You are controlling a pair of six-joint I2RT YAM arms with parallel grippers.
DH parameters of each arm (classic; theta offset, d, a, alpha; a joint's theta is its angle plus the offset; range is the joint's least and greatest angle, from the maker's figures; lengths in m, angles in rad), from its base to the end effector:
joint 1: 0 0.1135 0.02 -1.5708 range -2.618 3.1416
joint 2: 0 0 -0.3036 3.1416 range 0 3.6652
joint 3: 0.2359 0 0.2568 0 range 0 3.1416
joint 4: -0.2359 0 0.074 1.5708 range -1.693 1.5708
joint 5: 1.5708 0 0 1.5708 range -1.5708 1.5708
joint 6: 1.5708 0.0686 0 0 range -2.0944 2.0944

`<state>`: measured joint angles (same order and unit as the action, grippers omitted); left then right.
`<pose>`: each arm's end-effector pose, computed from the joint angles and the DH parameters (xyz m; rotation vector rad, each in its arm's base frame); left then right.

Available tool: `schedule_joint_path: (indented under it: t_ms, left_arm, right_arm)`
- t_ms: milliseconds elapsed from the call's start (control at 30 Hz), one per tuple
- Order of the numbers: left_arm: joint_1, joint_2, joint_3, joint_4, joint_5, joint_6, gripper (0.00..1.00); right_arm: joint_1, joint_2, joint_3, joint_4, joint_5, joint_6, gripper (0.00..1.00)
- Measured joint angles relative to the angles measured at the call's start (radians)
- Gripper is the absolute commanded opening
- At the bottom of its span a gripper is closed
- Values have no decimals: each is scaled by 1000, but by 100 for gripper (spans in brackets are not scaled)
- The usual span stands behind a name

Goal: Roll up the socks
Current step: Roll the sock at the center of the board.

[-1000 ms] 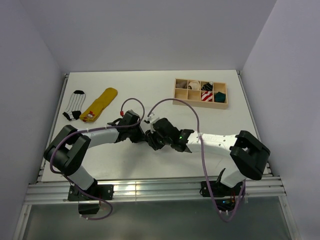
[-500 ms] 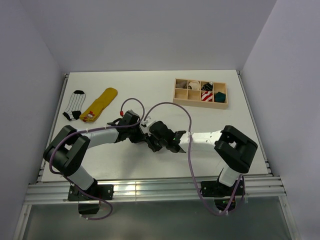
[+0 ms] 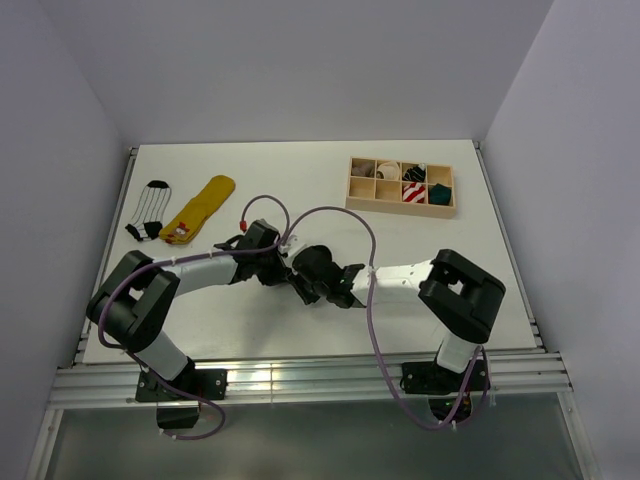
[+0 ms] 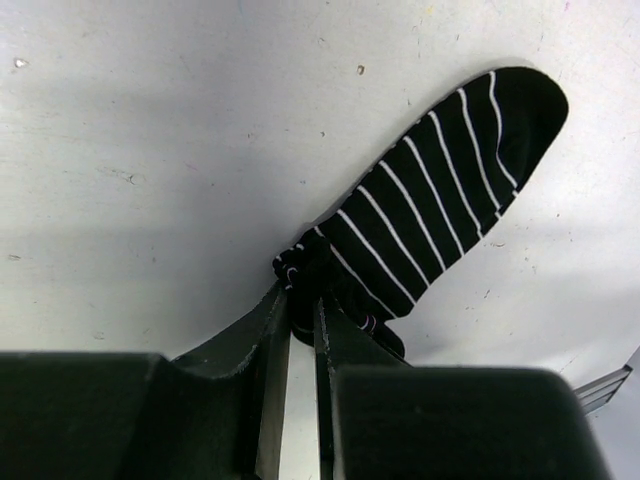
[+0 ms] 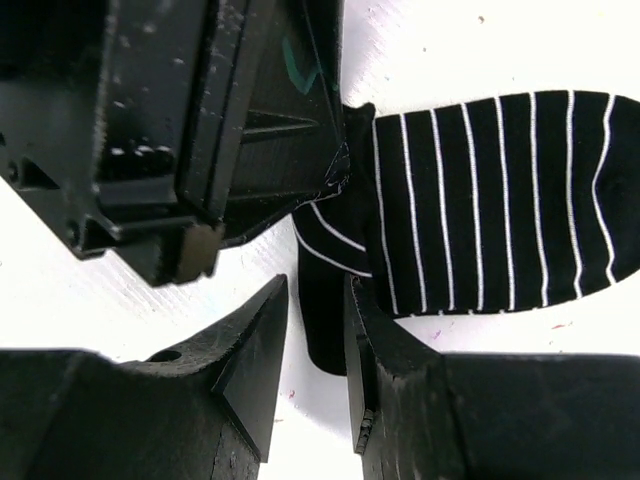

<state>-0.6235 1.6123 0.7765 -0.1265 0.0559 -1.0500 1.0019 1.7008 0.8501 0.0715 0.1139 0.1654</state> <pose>0.2624 -0.1935 0.1549 -0.5470 2.6377 -0.6785 0.2060 0.3078 0.1665 -0.9171 2.2034 0.4359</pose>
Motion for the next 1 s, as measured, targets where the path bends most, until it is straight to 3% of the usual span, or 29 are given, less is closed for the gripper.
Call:
schedule_joint_path:
  t_ms: [200, 367, 500, 667, 733, 833, 1000]
  left_arm:
    - [2, -3, 9, -23, -9, 14, 19]
    - [14, -22, 9, -57, -24, 17, 26]
    - [19, -50, 9, -96, -46, 18, 33]
    - [40, -134, -14, -135, -61, 18, 45]
    - [50, -181, -29, -134, -55, 16, 57]
    - [69, -248, -53, -131, -53, 13, 67]
    - [82, -340, -104, -121, -53, 7, 68]
  right_arm:
    - [19, 37, 34, -8, 39, -16, 35]
    - [35, 79, 76, -16, 124, -25, 2]
    - [37, 82, 80, -19, 116, -25, 0]
    - [-28, 77, 105, -58, -64, 3, 0]
    - [-73, 77, 125, -97, -164, 27, 0]
    - [-142, 82, 146, -156, -319, 64, 0]
    - [-242, 151, 187, -185, -600, 142, 0]
